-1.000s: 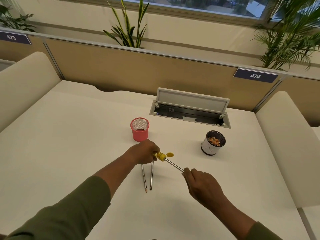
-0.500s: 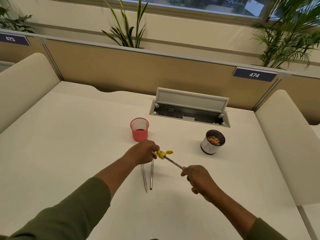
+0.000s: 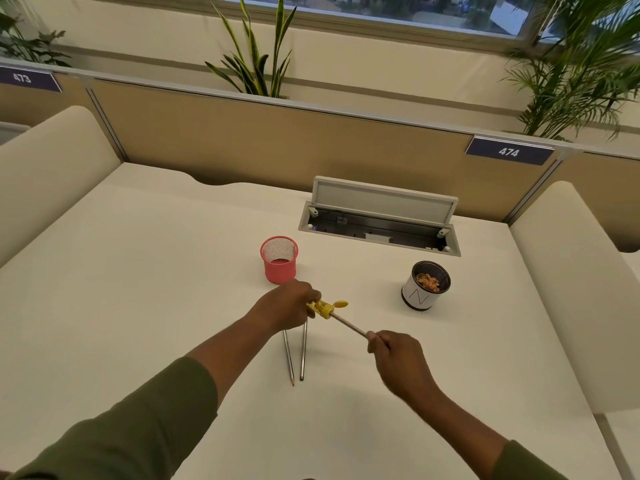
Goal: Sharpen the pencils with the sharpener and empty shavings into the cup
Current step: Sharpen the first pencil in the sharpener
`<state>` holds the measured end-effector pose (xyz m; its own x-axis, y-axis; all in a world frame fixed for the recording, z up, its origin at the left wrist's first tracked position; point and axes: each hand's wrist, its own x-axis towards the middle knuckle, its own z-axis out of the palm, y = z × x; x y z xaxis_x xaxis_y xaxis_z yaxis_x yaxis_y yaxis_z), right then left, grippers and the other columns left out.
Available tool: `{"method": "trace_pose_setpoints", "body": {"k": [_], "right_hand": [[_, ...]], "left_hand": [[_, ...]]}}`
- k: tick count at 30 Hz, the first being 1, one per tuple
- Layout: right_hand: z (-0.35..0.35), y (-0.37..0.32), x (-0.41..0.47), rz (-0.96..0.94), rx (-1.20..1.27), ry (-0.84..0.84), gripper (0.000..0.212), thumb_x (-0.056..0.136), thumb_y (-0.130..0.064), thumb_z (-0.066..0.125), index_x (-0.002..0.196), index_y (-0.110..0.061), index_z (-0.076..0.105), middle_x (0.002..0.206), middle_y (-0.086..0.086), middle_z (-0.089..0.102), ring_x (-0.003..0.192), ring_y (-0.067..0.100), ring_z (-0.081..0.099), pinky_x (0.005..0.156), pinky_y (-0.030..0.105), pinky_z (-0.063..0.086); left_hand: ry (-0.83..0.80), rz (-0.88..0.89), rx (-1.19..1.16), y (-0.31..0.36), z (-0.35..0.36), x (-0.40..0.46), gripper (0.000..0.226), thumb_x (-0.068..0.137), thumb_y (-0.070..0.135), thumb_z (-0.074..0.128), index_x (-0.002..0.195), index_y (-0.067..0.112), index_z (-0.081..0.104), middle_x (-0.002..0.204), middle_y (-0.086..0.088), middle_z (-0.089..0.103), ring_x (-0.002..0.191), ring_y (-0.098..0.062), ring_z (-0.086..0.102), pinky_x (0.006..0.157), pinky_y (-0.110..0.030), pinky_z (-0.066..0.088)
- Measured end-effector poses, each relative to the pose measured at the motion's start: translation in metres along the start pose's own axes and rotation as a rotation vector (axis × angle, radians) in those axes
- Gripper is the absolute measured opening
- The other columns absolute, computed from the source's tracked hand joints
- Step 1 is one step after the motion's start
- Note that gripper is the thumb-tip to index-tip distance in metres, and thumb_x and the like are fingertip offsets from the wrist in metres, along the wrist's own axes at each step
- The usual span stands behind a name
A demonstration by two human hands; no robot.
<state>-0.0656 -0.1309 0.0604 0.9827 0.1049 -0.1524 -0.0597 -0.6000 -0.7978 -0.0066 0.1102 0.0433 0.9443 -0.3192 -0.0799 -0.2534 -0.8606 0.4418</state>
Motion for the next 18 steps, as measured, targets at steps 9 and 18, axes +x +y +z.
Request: {"method": "trace_pose_setpoints", "body": {"k": [9, 18], "right_hand": [[-0.008, -0.01, 0.002, 0.179, 0.048, -0.169, 0.024, 0.095, -0.023, 0.05, 0.08, -0.011, 0.065, 0.064, -0.007, 0.05, 0.053, 0.01, 0.043, 0.05, 0.022, 0.033], [-0.019, 0.033, 0.003, -0.877, -0.922, 0.161, 0.027, 0.098, -0.026, 0.047, 0.086, -0.009, 0.064, 0.057, 0.002, 0.044, 0.042, 0.022, 0.037, 0.039, 0.031, 0.027]], "left_hand": [[-0.108, 0.023, 0.068, -0.002, -0.003, 0.003, 0.019, 0.085, 0.008, 0.062, 0.103, 0.013, 0.064, 0.099, -0.003, 0.063, 0.084, -0.017, 0.058, 0.073, -0.033, 0.052], [-0.111, 0.028, -0.031, -0.004, -0.001, 0.003, 0.018, 0.081, 0.006, 0.067, 0.097, 0.011, 0.071, 0.09, -0.004, 0.069, 0.077, -0.014, 0.064, 0.072, -0.039, 0.056]]}}
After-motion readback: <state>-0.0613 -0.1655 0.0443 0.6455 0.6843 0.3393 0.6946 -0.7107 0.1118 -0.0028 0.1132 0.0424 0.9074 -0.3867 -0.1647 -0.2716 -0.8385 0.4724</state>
